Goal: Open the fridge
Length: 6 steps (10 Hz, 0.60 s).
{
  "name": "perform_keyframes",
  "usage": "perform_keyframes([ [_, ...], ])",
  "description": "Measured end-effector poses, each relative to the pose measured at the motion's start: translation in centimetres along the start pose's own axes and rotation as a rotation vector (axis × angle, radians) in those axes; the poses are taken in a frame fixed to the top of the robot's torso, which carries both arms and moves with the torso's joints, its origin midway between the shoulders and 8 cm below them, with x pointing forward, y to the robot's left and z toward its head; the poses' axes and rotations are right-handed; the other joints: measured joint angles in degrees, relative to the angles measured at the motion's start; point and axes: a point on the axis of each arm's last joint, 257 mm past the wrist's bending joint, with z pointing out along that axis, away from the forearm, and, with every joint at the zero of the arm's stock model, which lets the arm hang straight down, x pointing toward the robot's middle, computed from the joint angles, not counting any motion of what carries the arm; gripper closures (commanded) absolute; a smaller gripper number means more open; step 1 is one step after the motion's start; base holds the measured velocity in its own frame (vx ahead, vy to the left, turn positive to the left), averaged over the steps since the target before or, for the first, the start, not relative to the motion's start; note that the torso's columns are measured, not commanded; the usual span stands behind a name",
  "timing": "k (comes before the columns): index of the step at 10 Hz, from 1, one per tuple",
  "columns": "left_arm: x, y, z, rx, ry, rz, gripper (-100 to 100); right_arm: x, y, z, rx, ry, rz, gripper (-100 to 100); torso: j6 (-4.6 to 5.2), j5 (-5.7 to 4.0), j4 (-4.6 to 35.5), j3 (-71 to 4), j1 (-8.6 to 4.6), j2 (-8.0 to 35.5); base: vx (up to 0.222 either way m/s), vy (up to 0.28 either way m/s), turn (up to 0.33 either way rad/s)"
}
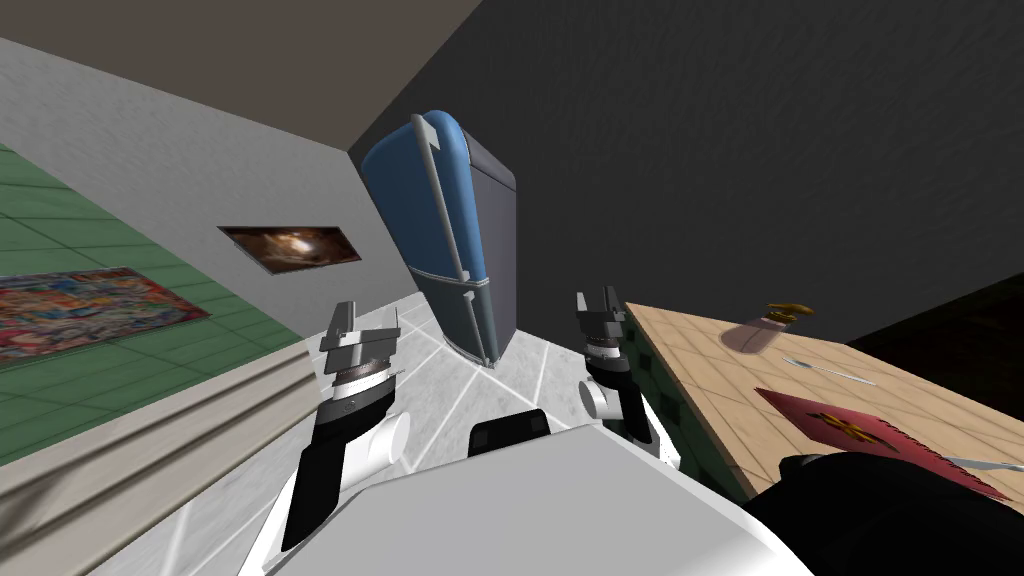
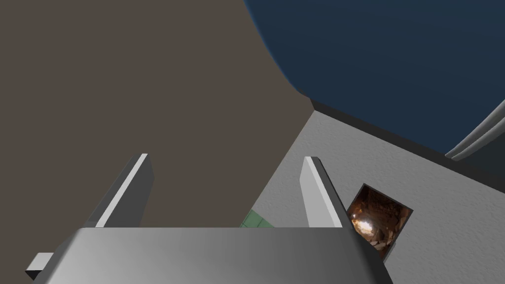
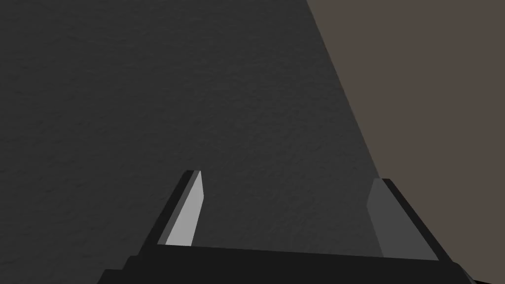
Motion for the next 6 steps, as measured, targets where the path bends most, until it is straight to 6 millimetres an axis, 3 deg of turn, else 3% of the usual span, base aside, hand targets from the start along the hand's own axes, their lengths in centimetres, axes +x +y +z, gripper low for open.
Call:
perform_keyframes([
  [2, 0.00, 0.00, 0.00, 0.000, 0.000, 0.000, 0, 0.00, 0.00, 0.00, 0.000, 0.000, 0.000, 0, 0.00, 0.00, 6.00, -12.00, 0.00, 5.97, 0.000, 0.000, 0.000],
  [6, 0.00, -0.01, 0.00, 0.000, 0.000, 0.000, 0, 0.00, 0.01, 0.00, 0.000, 0.000, 0.000, 0, 0.00, 0.00, 22.68, -45.36, 0.00, 22.69, 0.000, 0.000, 0.000],
])
